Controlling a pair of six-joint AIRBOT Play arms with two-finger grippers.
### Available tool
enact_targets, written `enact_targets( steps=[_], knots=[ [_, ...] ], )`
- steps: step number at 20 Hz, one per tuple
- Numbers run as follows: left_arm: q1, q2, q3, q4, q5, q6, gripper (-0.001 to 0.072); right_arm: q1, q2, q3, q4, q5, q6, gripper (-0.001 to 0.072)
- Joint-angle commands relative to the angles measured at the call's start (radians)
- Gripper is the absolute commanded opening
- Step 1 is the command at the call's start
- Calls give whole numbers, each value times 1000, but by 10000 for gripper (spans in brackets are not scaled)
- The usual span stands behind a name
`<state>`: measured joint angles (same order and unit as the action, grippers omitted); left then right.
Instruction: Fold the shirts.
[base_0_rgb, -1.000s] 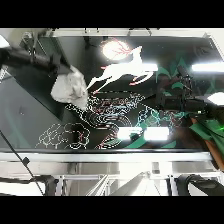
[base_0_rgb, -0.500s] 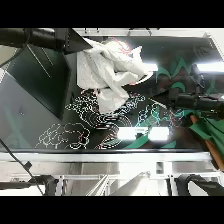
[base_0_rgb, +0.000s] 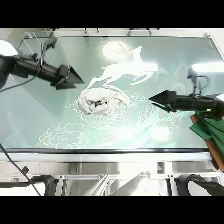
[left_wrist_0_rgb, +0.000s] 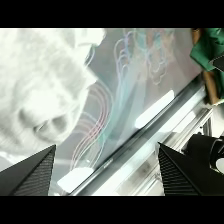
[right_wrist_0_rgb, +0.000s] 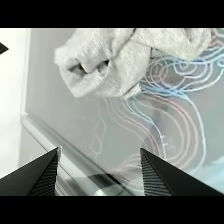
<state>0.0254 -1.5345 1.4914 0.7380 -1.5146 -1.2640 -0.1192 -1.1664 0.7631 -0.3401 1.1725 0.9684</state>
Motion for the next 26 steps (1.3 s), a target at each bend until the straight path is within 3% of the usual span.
enact_targets(
  steps=[1, 4, 6, 7, 14, 16, 21, 22, 23, 24, 25, 26],
  knots=[
    [40, 0, -170, 31, 6, 13, 718, 119, -135, 0, 29, -88, -65, 549],
    [40, 0, -321, 29, 73, 73, 718, 257, -288, 0, 193, -163, -187, 542],
    [40, 0, -395, 29, 139, 89, 718, 332, -387, 3, 358, -180, -290, 422],
    [40, 0, -428, 30, 171, 106, 718, 363, -431, 12, 423, -178, -322, 422],
    [40, 0, -518, 30, 406, 158, 717, 501, -634, 220, 562, -196, -327, 423],
    [39, -2, -511, 20, 479, 158, 715, 518, -679, 292, 562, -237, -283, 424],
    [26, -105, -413, 19, 450, 158, 699, 529, -786, 428, 562, -241, -204, 428],
    [15, -133, -394, 19, 433, 158, 697, 529, -795, 439, 562, -241, -196, 331],
    [2, -158, -377, 19, 423, 158, 595, 528, -797, 441, 562, -238, -196, 99],
    [-9, -183, -352, 22, 410, 158, 257, 525, -796, 442, 562, -218, -198, 14],
    [-15, -203, -322, 22, 397, 161, -2, 518, -793, 442, 562, -178, -207, 14],
    [-14, -221, -284, 19, 388, 159, -3, 508, -785, 442, 561, -130, -234, 13]
  ],
)
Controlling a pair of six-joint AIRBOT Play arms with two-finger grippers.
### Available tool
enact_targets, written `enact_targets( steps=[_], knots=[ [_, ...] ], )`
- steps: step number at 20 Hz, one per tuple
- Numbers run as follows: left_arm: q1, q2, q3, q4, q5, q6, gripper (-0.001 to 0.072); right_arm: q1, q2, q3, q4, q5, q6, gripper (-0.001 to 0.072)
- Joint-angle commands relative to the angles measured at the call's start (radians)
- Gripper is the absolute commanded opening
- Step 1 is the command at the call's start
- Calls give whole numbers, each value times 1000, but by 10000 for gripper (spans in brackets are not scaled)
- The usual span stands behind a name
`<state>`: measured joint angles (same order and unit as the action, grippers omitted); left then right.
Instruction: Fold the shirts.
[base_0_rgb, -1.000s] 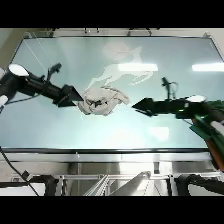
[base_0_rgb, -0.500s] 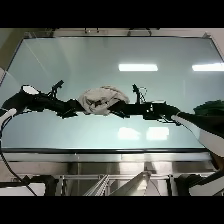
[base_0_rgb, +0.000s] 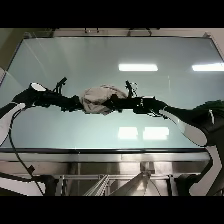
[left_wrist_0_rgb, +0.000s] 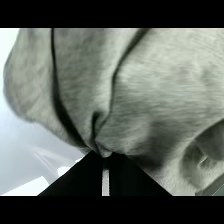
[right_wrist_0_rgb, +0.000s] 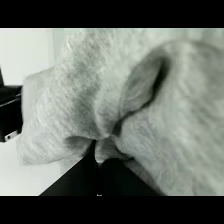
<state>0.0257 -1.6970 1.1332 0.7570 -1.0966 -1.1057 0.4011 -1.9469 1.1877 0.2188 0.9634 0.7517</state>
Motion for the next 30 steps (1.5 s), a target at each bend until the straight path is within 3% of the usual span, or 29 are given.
enact_targets(
  steps=[1, 5, 7, 13, 16, 18, 21, 24, 30],
  knots=[
    [-13, -67, 113, 1, -44, -3, -3, -27, 9, 17, -7, 132, -26, 13],
    [27, 14, 280, 1, -265, -14, -2, -139, 149, 17, -31, 418, -2, 13],
    [63, 107, 352, 0, -354, -45, -1, -208, 285, 17, -31, 489, 32, 13],
    [127, 474, 585, -1, -426, -74, -1, -374, 773, 17, 43, 465, 65, 13],
    [126, 619, 706, -2, -377, -80, 23, -434, 981, 18, 43, 352, 64, 13],
    [126, 685, 749, 0, -348, -80, 24, -441, 1069, 17, -58, 271, 65, 13],
    [126, 733, 670, 0, -358, -80, 24, -377, 1070, 16, -272, 204, 118, 14],
    [126, 727, 449, 0, -370, -79, 24, -287, 968, 16, -430, 186, 165, 14],
    [127, 495, 88, 0, -303, 45, 44, -209, 630, 16, -632, 134, 274, 13]
  ],
)
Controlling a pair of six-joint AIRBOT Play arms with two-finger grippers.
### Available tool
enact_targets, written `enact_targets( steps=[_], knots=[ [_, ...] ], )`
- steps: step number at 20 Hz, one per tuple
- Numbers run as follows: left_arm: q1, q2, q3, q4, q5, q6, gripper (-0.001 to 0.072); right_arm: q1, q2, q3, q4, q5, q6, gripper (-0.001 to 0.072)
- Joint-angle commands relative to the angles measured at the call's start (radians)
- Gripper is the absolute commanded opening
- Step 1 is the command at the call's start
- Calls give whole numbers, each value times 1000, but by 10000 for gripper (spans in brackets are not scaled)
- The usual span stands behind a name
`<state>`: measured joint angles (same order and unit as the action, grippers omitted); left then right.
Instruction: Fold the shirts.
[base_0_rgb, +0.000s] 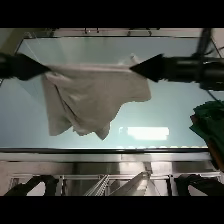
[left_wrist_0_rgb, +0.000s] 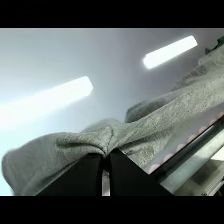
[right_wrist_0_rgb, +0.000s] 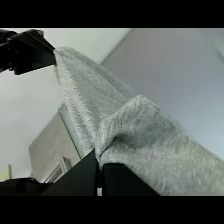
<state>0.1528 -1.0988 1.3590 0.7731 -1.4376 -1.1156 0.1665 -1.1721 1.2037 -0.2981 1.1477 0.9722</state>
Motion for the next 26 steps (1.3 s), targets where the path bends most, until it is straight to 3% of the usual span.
enact_targets(
  steps=[1, 3, 4, 5, 6, 10, 12, 16, 19, 22, 24, 26],
  knots=[
    [0, -153, -148, -16, 64, 58, 240, 15, -192, 0, -136, -107, 55, 13],
    [13, -253, -113, -15, 71, 58, 458, -41, -246, 0, -147, -225, 87, 14],
    [25, -294, -77, -10, 48, 58, 661, -76, -255, 0, -149, -252, 89, 61],
    [42, -332, -34, -8, 6, 48, 719, -122, -258, 0, -147, -257, 96, 368],
    [62, -365, 8, -6, -53, 36, 719, -167, -257, 0, -148, -234, 105, 581],
    [134, -418, 15, -3, -184, -15, 718, -236, -257, -32, -214, 85, 147, 594],
    [161, -414, -82, 14, -172, -15, 718, -192, -257, -124, -222, 137, 145, 594],
    [203, -415, -287, 120, -74, -15, 719, -18, -267, -333, -214, -12, 124, 594],
    [240, -416, -386, 122, 18, -10, 718, 124, -319, -369, -203, -111, 129, 594],
    [238, -415, -407, 123, 92, 0, 718, 242, -404, -367, -58, -221, 108, 594],
    [215, -416, -407, 124, 144, 1, 718, 283, -461, -362, 85, -269, 37, 586],
    [191, -416, -407, 124, 209, 0, 717, 298, -522, -340, 224, -276, -55, 405]
  ],
)
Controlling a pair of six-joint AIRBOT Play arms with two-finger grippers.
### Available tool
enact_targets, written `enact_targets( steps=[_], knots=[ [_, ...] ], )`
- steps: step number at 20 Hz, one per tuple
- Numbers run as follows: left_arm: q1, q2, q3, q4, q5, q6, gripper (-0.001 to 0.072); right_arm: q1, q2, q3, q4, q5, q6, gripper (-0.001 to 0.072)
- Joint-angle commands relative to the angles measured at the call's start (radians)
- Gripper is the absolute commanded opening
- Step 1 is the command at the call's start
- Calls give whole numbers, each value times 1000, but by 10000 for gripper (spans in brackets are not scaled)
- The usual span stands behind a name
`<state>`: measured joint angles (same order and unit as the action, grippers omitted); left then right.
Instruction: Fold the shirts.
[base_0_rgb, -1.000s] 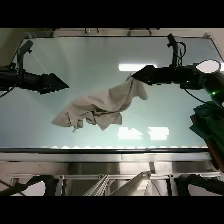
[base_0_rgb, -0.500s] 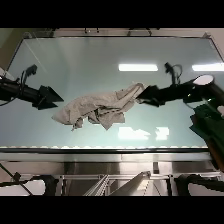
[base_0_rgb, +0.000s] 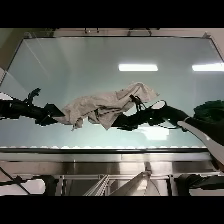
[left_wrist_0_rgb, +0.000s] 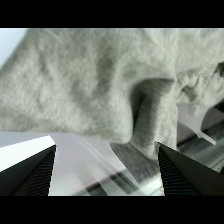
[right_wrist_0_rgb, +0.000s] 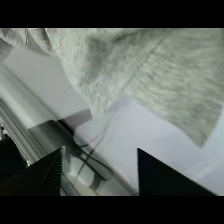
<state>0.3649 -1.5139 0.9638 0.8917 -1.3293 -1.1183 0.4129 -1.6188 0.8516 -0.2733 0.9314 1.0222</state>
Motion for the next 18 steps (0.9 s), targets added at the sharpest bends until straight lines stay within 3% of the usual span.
enact_targets(
  steps=[1, 6, 7, 8, 9, 10, 14, 18],
  knots=[
    [-39, -1, -12, 5, 134, 3, 717, 51, -98, 25, 246, -60, -122, 379],
    [-122, -1, -12, 5, 273, 3, 698, 50, -156, 101, 281, -61, -121, 375],
    [-136, -1, -12, 4, 297, 3, 693, 50, -160, 109, 295, -60, -122, 277],
    [-149, -1, -11, 4, 314, 3, 503, 50, -160, 114, 303, -58, -133, 110],
    [-158, 0, -11, 4, 322, 3, 133, 50, -159, 121, 304, -39, -141, 10],
    [-163, 0, -8, 4, 323, 5, 18, 48, -157, 128, 304, -5, -162, 14],
    [-136, 39, 105, -35, 146, 4, 18, -8, -50, 129, 292, 214, -189, 13],
    [-41, 262, 276, -298, -79, 59, 17, -218, 269, 130, 296, 430, -153, 13]
  ],
)
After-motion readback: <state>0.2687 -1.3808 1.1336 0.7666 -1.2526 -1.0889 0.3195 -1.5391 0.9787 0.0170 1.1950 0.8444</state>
